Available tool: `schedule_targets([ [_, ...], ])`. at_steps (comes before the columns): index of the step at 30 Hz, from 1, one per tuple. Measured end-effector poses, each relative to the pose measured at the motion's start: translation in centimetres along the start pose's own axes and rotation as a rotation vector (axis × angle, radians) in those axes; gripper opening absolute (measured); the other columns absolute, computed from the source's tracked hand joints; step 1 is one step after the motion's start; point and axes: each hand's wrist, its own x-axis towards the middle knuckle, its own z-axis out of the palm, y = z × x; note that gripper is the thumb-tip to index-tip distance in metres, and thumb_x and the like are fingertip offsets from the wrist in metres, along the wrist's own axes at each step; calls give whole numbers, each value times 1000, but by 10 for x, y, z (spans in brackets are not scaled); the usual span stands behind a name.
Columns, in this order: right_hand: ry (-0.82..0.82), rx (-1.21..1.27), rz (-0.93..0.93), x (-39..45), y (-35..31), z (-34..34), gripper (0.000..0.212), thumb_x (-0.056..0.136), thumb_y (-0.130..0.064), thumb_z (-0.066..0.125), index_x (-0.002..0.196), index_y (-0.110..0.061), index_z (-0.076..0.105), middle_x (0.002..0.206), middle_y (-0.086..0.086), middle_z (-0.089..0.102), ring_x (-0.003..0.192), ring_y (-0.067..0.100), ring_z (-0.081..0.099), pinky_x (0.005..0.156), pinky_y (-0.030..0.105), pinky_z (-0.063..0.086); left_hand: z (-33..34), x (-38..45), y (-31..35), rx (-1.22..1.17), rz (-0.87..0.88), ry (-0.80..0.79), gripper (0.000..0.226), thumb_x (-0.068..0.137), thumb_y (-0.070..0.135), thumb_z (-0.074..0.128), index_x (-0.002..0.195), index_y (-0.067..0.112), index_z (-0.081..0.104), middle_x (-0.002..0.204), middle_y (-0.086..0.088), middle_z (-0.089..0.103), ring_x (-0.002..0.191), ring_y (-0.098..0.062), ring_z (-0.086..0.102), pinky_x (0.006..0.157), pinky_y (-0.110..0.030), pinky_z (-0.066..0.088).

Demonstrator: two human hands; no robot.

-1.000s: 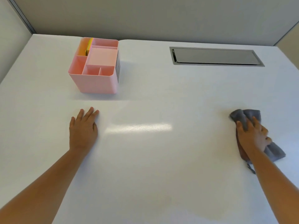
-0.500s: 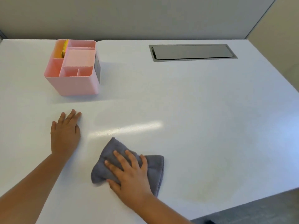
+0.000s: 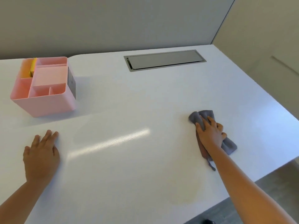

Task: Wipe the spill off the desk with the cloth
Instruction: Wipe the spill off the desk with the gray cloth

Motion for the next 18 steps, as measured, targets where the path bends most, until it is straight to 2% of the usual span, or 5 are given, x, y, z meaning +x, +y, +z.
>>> schedule_targets([
  [3, -32, 24, 56, 2, -40, 3, 49, 93, -52, 30, 138, -34, 38, 152, -1, 25, 130, 33, 25, 101, 54, 24, -1, 2, 6, 21, 11, -26, 52, 82, 19, 23, 126, 11, 49, 139, -17, 48, 127, -45, 40, 97, -62, 34],
  [8, -110, 42, -326, -65, -149, 26, 51, 93, -54, 34, 142, -42, 29, 155, -5, 22, 134, 33, 24, 104, 58, 22, -7, -3, 14, 2, 14, 39, 43, 85, 6, 36, 126, 9, 50, 137, -17, 49, 126, -46, 41, 94, -64, 32],
  [13, -275, 41, -744, -195, -226, 43, 52, 76, -61, 31, 121, -45, 53, 133, -12, 55, 118, 26, 55, 87, 56, 48, -4, -3, 10, 2, 3, 32, 46, 83, -3, 47, 127, 9, 49, 139, -17, 48, 128, -45, 39, 94, -65, 31],
  [15, -298, 51, -952, -227, -229, 45, 49, 81, -59, 31, 121, -39, 50, 140, -12, 47, 132, 29, 41, 100, 64, 30, -6, -1, 13, 6, -9, 14, 48, 84, -1, 45, 130, 10, 47, 141, -15, 45, 131, -43, 36, 98, -63, 29],
  [18, -440, 202, -1140, -230, -206, 43, 46, 90, -47, 39, 131, -26, 44, 152, -5, 32, 146, 27, -2, 99, 58, -26, -7, 0, 14, 0, -23, 9, 47, 85, -1, 43, 131, 9, 46, 142, -15, 45, 131, -43, 36, 100, -62, 28],
])
